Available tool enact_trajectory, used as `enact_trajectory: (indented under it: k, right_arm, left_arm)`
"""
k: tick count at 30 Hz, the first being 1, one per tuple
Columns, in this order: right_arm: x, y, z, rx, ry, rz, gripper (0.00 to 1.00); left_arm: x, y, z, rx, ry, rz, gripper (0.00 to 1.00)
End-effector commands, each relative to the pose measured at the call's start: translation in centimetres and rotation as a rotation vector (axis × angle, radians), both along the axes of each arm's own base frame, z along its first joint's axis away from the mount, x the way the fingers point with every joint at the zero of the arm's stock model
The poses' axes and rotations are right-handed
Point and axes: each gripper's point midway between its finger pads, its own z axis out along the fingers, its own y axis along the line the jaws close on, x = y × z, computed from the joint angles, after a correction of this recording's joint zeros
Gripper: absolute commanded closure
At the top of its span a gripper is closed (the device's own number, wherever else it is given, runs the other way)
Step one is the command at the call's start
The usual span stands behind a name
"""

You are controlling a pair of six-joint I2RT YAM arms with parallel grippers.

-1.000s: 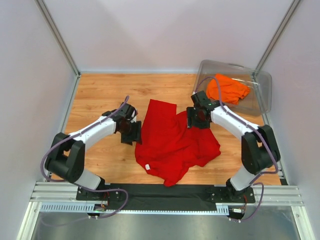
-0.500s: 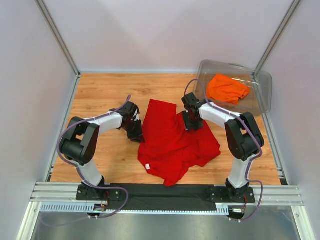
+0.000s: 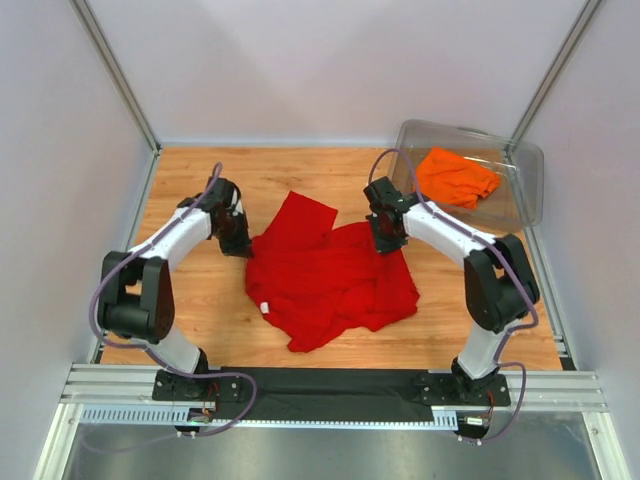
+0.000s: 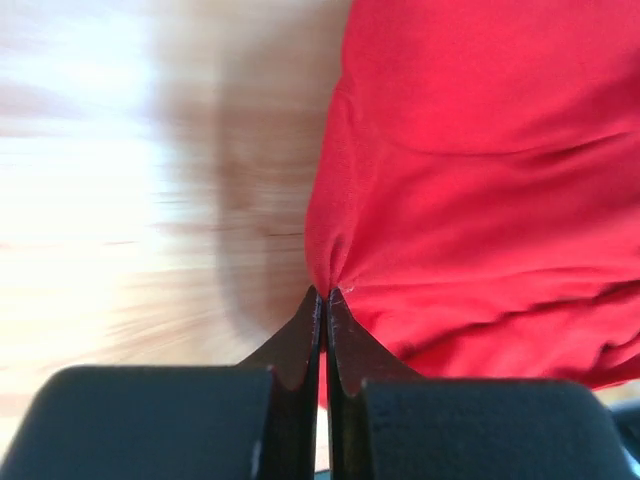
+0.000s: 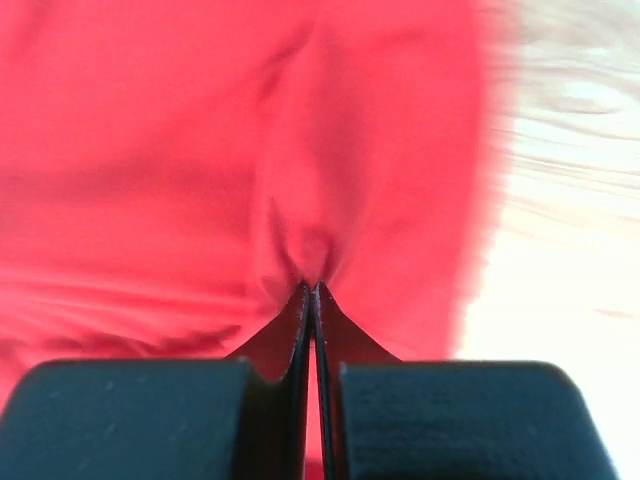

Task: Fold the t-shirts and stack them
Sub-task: Flatten the tshirt out

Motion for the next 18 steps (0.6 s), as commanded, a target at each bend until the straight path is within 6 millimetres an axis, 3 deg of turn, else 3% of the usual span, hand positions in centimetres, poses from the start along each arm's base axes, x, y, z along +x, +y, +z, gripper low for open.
enact_trajectory:
  k: [1,4,8,12,15,18]
  right_arm:
    - [1.1,-0.4,7.8,0.054,-0.158,-0.039,1.00]
    - [2.3,0.5,10.5,0.111,-0.228,-0.032,1.00]
    - [4.2,1.7,13.9,0.182,-0.345,-0.015,1.00]
    - [5.6,2.2,18.6,0.253,-0.496,-0.027,1.00]
    - [5.4,1.4,23.5,0.281,-0.622,-0.035,1.00]
    - [4.5,0.2,27.0,0.284,-0.719,-0.033,1.00]
  left_arm:
    - [1.0,5.9,6.1,0.203,-0.156,-0.006,1.00]
    - [1.8,7.8,9.4,0.242,-0.252,0.000,1.00]
    - [3.0,8.6,13.9,0.267,-0.380,-0.015,1.00]
    - [4.2,8.6,21.6,0.275,-0.582,-0.022,1.00]
    - [3.6,8.9,26.9,0.297,-0.719,-0.022,1.00]
    - [1.7,9.3,32.1,0.329,-0.883,-0.040,1.00]
